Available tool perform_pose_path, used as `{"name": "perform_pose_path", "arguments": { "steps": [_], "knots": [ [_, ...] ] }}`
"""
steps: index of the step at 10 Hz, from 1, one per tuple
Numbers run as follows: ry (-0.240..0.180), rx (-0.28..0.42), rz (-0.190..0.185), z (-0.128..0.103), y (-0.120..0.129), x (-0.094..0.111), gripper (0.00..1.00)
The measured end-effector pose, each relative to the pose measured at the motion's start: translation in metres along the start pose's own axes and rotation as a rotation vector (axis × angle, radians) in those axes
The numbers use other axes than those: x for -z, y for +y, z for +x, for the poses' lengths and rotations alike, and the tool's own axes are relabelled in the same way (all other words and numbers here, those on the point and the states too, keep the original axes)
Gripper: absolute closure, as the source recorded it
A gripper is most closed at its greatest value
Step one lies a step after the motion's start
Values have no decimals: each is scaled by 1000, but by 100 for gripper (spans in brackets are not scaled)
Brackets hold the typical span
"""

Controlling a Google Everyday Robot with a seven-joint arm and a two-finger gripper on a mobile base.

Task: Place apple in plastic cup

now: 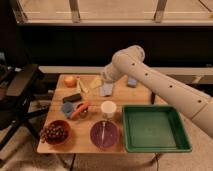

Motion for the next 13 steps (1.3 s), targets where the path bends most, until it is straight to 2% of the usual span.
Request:
{"name": "perform_pose_path", "arguments": {
  "steps": [1,5,7,9,11,13],
  "knots": [
    [3,3,4,7,-4,-7,27],
    [4,3,1,8,-3,-8,27],
    [22,2,-8,9,-1,-12,27],
    [81,12,-9,31,-1,-34,27],
    [109,15,-8,50,3,-56,27],
    [136,13,24,75,-3,-100,27]
  ]
}}
